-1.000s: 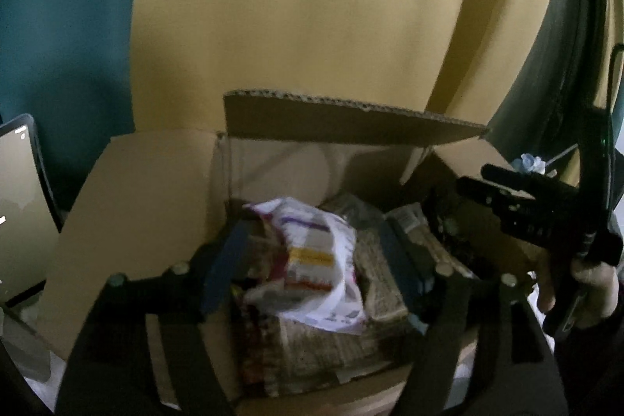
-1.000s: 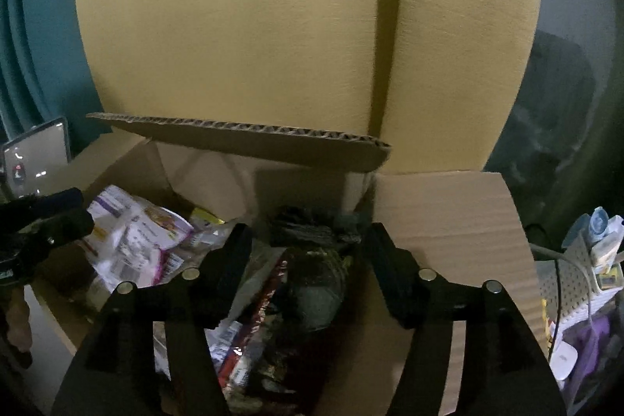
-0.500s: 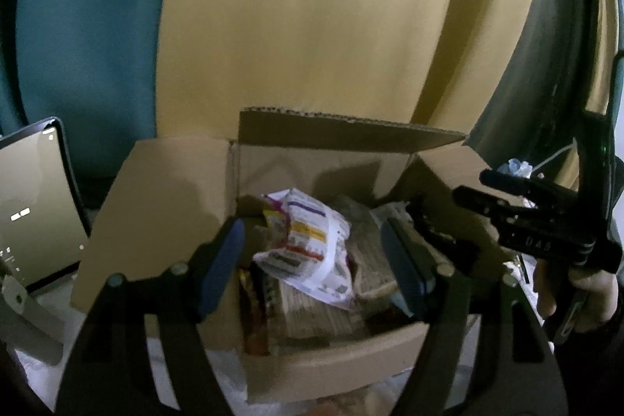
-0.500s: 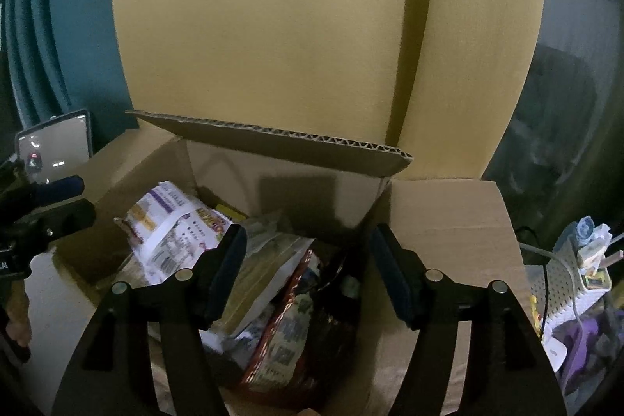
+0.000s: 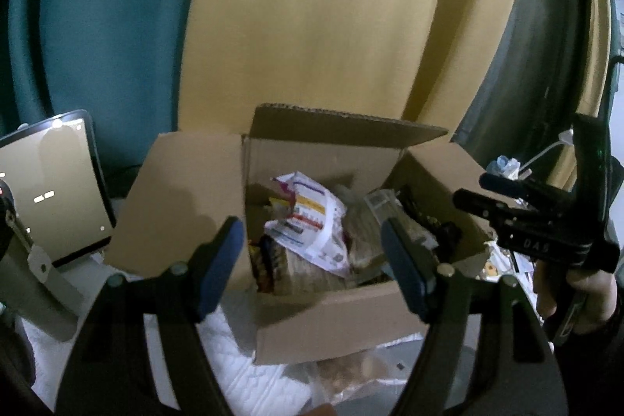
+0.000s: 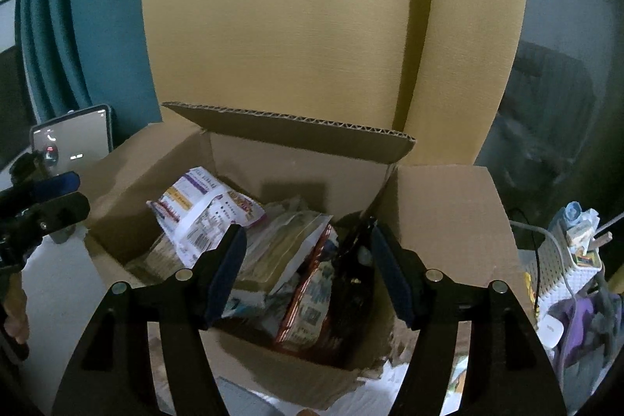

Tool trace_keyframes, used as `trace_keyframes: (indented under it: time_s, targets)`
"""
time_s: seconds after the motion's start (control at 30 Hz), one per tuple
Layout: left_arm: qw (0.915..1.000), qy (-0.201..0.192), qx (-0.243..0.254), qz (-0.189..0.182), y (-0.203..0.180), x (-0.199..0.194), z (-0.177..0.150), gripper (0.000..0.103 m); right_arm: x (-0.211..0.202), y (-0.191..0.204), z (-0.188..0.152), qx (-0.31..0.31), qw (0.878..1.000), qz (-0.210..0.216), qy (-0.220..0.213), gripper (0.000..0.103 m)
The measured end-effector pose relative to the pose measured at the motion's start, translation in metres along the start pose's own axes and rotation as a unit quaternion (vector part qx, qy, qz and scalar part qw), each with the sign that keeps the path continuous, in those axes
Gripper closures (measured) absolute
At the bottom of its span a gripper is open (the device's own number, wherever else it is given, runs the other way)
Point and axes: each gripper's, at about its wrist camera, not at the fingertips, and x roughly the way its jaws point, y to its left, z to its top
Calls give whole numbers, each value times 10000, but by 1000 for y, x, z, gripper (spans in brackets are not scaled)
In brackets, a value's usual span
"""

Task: Organize snacks
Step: 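Withdraw both grippers and move the right gripper to the clear pastry bag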

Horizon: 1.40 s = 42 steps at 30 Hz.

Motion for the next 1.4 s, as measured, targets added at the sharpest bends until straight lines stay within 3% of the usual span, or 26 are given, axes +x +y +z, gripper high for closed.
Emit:
trace_keyframes:
  time_s: [0.63, 1.23, 1.4]
  targets:
    - [9997, 176, -175, 50, 18, -33, -45, 29, -20, 36, -42, -103, 9998, 71, 176, 33]
    - [9967, 686, -435, 80, 57, -29, -113, 29, 13, 70, -119, -3, 9953, 127, 957, 33]
    - [9968, 652, -326, 315, 65, -31, -122, 29, 25, 81, -130, -3, 9935, 181, 1128, 33]
